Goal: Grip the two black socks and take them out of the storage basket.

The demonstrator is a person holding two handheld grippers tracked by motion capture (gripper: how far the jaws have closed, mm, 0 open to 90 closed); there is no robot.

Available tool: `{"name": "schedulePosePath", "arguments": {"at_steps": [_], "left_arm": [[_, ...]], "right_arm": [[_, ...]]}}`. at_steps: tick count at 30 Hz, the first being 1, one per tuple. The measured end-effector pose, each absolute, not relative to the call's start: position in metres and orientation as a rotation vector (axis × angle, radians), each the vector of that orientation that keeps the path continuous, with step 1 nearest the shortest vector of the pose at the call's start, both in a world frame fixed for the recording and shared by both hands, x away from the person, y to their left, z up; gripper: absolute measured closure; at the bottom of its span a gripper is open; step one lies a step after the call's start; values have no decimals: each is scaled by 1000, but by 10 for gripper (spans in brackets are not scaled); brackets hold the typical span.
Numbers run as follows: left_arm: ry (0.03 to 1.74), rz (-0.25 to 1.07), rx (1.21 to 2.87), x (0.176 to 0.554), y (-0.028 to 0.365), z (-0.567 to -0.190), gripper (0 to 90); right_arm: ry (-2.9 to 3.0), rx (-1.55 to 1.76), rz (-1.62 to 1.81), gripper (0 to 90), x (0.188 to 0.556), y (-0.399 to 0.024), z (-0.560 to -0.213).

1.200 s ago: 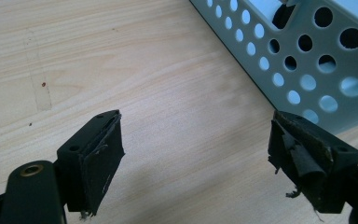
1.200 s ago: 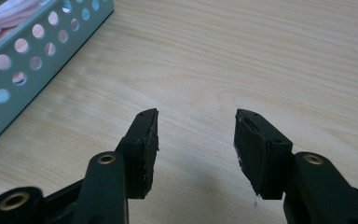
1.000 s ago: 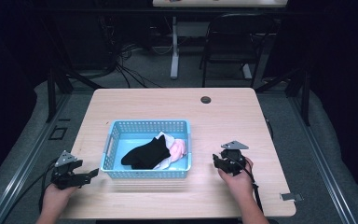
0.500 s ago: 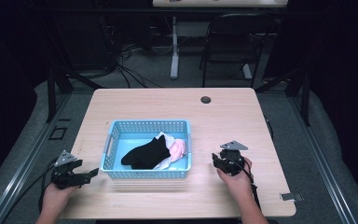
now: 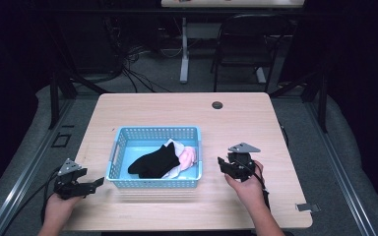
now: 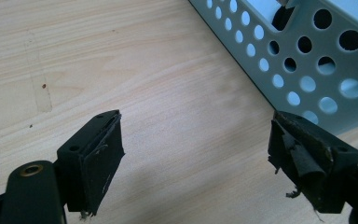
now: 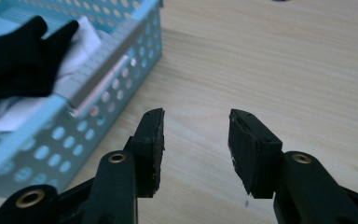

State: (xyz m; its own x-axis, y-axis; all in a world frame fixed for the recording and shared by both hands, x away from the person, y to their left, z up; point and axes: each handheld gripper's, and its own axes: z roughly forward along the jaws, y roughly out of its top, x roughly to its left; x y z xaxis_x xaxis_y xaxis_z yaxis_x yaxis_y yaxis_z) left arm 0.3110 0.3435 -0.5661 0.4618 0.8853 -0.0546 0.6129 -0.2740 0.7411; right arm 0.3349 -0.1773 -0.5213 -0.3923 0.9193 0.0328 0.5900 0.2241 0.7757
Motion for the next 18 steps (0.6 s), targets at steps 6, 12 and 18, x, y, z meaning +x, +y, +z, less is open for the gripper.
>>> {"name": "schedulePosePath", "arguments": {"at_steps": [6, 12, 18], "left_arm": [[1246, 485, 1996, 311, 344, -566, 179], [1244, 489, 1997, 311, 344, -566, 180], [1245, 484, 1997, 311, 344, -566, 180]], "right_arm": [[2120, 1365, 1045, 549, 342, -161, -500], [2180, 1393, 1119, 540, 354, -148, -483], [2196, 1392, 1137, 541, 363, -138, -476]]}}
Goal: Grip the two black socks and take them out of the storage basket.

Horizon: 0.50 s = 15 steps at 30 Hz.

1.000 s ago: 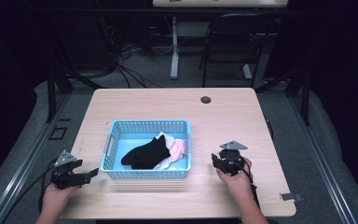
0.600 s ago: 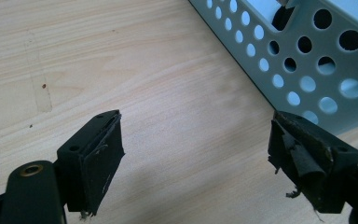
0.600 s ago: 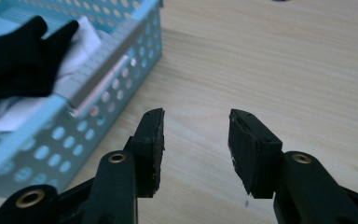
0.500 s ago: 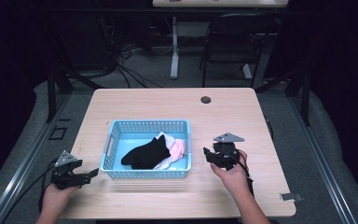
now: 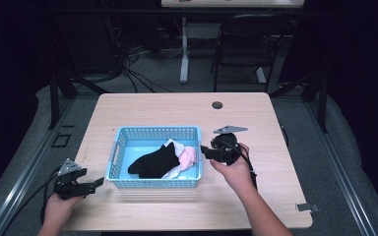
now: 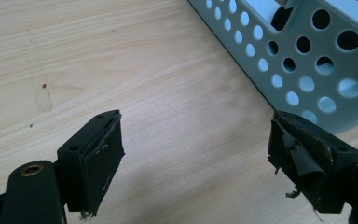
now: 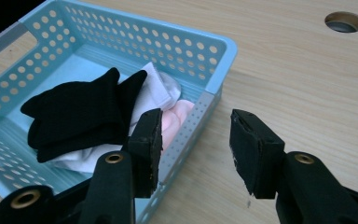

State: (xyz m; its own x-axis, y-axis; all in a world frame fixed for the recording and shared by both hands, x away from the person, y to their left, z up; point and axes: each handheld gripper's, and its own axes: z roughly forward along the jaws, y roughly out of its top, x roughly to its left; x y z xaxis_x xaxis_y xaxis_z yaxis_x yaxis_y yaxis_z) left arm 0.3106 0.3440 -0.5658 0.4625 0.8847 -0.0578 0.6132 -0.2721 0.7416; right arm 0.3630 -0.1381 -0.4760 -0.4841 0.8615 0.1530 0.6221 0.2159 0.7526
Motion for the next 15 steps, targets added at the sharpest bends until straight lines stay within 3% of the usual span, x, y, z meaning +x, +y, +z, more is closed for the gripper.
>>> {"name": "schedulePosePath", "arguments": {"at_steps": [15], "left_arm": [[1242, 487, 1997, 311, 344, -566, 180]], "right_arm": [[2308, 1333, 1106, 591, 386, -95, -468]]}}
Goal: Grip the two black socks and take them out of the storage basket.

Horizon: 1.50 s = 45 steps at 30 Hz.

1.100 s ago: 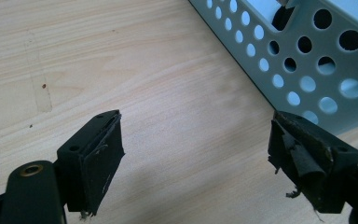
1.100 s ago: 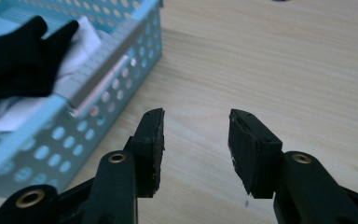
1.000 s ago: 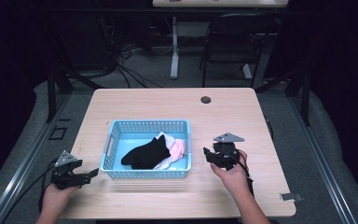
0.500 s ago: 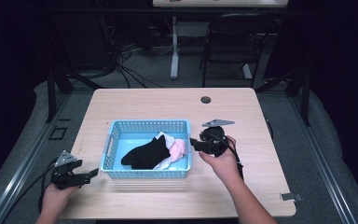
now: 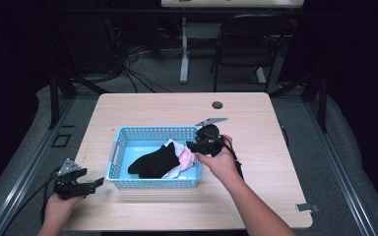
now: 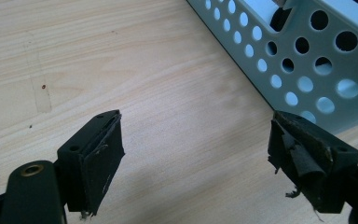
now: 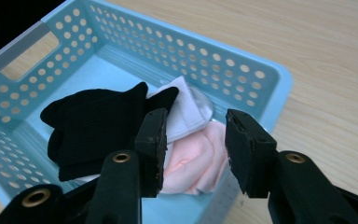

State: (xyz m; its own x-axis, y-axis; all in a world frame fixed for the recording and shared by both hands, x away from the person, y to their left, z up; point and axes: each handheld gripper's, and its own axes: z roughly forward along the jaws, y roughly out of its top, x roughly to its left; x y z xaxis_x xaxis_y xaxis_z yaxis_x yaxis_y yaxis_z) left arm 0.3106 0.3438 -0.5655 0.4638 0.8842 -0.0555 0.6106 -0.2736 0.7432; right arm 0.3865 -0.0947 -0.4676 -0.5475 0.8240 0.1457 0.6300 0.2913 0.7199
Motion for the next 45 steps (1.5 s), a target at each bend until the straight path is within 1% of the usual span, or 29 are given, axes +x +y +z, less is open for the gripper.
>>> {"name": "schedulePosePath", "arguments": {"at_steps": [13, 23, 30, 37, 39, 45], "left_arm": [[1242, 484, 1991, 311, 344, -565, 180], [1242, 485, 1989, 311, 345, -565, 180], [1241, 484, 1990, 311, 345, -565, 180], [1239, 485, 1989, 311, 345, -565, 180], [1238, 484, 1989, 311, 345, -565, 180], [1238, 483, 1989, 311, 345, -565, 180]], "right_arm": [[2452, 1345, 1029, 671, 412, -54, -484], [2527, 1342, 973, 674, 421, -34, -499], [2556, 1348, 954, 656, 424, -22, -508], [2601, 1331, 890, 662, 425, -13, -512], [2604, 1337, 893, 682, 425, -11, -514], [2607, 1310, 870, 805, 422, -11, -512]]}}
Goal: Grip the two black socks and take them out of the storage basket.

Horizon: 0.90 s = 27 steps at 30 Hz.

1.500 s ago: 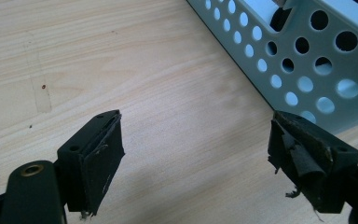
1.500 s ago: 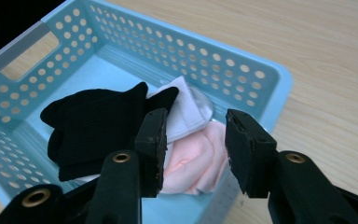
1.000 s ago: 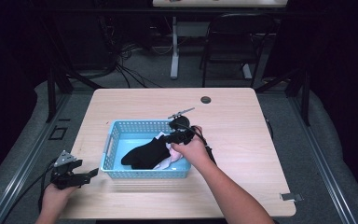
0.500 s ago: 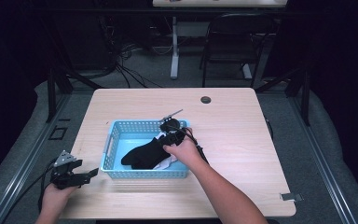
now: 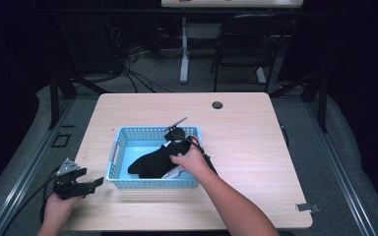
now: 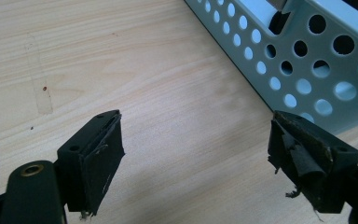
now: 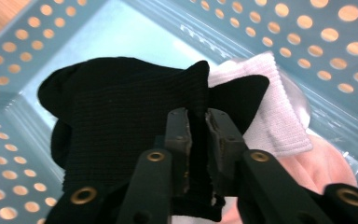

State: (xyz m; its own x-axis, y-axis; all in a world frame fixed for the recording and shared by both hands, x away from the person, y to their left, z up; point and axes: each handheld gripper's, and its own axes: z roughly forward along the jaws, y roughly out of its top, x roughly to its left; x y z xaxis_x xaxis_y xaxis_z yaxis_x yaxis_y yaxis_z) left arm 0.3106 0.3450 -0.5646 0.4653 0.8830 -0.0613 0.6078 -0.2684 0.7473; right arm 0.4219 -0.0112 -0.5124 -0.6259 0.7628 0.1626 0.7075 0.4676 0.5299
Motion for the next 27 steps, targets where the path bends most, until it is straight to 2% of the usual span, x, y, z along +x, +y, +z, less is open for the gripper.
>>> {"name": "schedulePosePath", "arguments": {"at_steps": [4, 13, 27], "left_arm": [[1236, 484, 1992, 311, 345, -565, 180], [1237, 483, 1994, 311, 344, -565, 180], [1237, 484, 1993, 311, 345, -565, 180]], "right_arm": [[2605, 1285, 907, 847, 416, -12, -506], [2578, 1206, 1041, 859, 401, -10, -486], [2552, 1029, 1177, 860, 380, 1, -429]]}}
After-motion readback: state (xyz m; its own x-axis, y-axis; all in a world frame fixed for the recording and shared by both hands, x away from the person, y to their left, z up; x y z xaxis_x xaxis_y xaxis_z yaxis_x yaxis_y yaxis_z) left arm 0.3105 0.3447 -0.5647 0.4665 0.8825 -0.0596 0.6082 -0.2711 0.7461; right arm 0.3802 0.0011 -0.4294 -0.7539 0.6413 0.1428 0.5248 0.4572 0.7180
